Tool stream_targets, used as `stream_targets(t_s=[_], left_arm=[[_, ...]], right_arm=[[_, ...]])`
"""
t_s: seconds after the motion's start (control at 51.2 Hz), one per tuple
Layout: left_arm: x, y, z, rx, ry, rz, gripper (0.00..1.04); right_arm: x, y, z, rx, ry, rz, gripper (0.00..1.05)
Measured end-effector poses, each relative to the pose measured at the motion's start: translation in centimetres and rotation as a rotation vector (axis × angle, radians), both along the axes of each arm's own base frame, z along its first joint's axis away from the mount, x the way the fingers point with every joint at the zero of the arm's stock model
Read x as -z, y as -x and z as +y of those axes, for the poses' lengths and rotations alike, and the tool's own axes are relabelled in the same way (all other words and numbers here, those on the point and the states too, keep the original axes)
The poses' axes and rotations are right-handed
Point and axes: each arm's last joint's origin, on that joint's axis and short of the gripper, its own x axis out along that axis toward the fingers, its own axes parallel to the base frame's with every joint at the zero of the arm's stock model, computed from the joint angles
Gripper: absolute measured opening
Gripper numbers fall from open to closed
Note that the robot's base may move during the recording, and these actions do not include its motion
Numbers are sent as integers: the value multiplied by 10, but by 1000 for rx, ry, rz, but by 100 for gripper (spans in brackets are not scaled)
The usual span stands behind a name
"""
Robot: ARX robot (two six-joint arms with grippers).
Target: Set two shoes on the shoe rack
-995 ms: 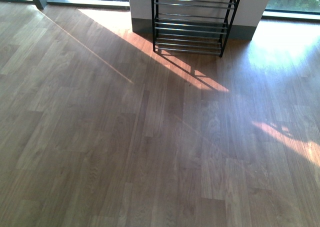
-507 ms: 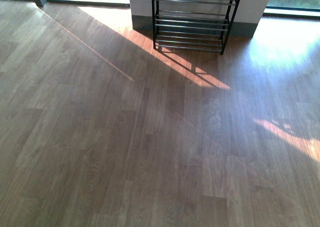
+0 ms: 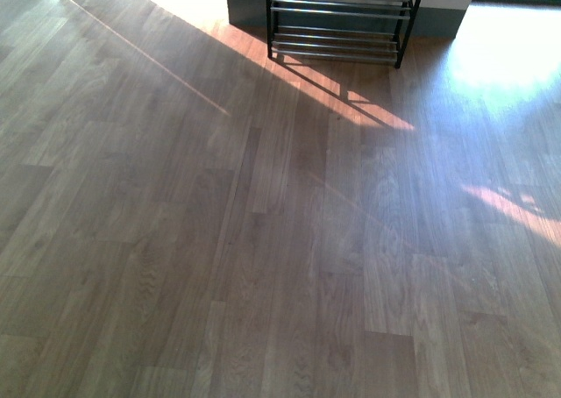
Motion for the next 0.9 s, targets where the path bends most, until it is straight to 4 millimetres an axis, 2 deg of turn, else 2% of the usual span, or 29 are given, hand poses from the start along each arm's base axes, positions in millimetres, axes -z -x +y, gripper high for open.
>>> stream_targets(t_s=[0.898], left_arm=[[0, 0, 0, 0, 0, 0, 95]], right_arm=[[0, 0, 0, 0, 0, 0, 96]])
